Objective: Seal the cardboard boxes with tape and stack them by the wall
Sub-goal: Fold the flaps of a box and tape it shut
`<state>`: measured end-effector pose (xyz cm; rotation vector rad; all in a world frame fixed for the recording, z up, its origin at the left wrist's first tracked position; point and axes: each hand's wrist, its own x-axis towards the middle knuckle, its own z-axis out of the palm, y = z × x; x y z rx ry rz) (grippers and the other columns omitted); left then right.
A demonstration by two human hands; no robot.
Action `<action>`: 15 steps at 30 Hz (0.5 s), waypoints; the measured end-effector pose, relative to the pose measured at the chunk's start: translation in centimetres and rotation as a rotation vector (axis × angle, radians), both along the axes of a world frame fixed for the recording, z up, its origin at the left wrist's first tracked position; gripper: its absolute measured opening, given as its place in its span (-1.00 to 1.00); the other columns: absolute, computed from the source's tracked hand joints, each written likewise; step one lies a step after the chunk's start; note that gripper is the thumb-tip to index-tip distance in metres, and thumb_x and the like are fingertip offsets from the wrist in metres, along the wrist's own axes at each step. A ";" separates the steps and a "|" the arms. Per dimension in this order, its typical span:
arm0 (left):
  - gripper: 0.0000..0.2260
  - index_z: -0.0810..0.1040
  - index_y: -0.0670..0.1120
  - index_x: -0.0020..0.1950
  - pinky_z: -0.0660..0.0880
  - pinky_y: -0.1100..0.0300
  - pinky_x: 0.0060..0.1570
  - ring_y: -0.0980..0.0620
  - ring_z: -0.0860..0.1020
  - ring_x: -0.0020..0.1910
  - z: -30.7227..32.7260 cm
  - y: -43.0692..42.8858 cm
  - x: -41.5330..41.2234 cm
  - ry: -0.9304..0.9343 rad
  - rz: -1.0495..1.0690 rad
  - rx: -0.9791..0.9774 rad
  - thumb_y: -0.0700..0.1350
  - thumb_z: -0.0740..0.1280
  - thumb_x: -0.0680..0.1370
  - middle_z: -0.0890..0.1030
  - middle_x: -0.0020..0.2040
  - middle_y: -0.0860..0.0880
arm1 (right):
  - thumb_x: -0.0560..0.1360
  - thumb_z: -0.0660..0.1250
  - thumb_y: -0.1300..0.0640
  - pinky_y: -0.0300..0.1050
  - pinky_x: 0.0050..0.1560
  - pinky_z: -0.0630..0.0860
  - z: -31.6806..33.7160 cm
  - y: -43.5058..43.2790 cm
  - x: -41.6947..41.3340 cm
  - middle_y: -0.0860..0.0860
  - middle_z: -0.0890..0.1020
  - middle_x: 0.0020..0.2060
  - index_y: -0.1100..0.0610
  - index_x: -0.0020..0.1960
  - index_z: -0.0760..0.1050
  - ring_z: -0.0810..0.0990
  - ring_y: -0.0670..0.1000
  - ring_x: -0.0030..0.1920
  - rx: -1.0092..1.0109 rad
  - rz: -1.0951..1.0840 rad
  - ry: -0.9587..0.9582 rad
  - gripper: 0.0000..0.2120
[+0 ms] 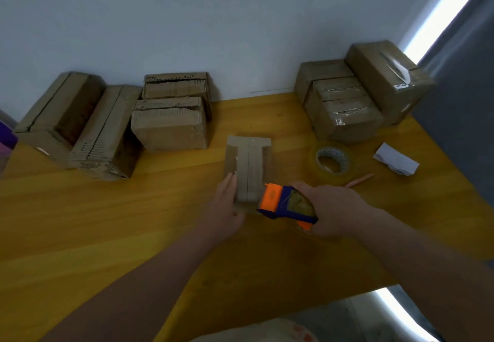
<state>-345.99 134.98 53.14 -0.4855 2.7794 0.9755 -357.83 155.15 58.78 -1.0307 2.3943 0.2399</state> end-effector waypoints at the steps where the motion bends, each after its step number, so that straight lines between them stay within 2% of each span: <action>1: -0.25 -0.17 -0.09 0.58 0.00 0.07 0.49 -0.04 -0.13 0.56 0.0 0.0 -0.1 -0.063 -0.047 -0.072 -0.11 0.28 0.58 -0.17 0.58 0.00 | 0.47 0.33 -0.23 -0.01 -0.05 0.58 0.0 -0.1 0.2 -0.03 0.43 -0.02 -0.14 0.55 -0.13 0.55 0.06 0.01 -0.001 -0.007 -0.004 -0.14; 3: -0.20 -0.25 -0.10 0.56 -0.21 -0.07 0.48 -0.08 -0.29 0.53 -0.2 0.2 -0.2 -0.143 -0.143 -0.334 -0.03 0.27 0.56 -0.28 0.56 -0.05 | 0.47 0.32 -0.23 0.02 -0.02 0.58 0.0 -0.3 0.3 -0.03 0.41 -0.04 -0.14 0.55 -0.16 0.55 0.07 0.02 0.004 -0.011 -0.007 -0.14; 5: -0.16 -0.32 -0.10 0.54 -0.36 -0.08 0.42 -0.07 -0.36 0.50 -0.5 0.5 -0.1 -0.145 -0.216 -0.487 0.03 0.26 0.55 -0.35 0.54 -0.09 | 0.48 0.31 -0.23 0.04 0.01 0.58 0.2 -0.3 0.2 -0.01 0.46 0.03 -0.15 0.55 -0.16 0.55 0.09 0.03 -0.002 -0.003 -0.001 -0.15; 10: -0.13 -0.43 -0.07 0.47 -0.43 0.06 0.39 0.03 -0.42 0.46 -1.1 1.0 -0.1 -0.109 -0.314 -0.455 0.02 0.25 0.54 -0.40 0.51 -0.05 | 0.47 0.32 -0.25 0.03 0.01 0.57 0.3 0.0 -0.3 0.01 0.50 0.14 -0.18 0.55 -0.17 0.55 0.09 0.08 -0.011 0.042 0.024 -0.14; 15: -0.09 -0.46 -0.06 0.44 -0.40 0.07 0.42 0.04 -0.41 0.47 -1.1 0.5 0.1 -0.095 -0.347 -0.464 0.08 0.27 0.52 -0.41 0.51 -0.05 | 0.47 0.28 -0.32 0.00 0.01 0.57 1.2 1.2 -1.6 -0.03 0.50 0.15 -0.26 0.53 -0.17 0.55 0.04 0.10 -0.048 0.107 0.053 -0.17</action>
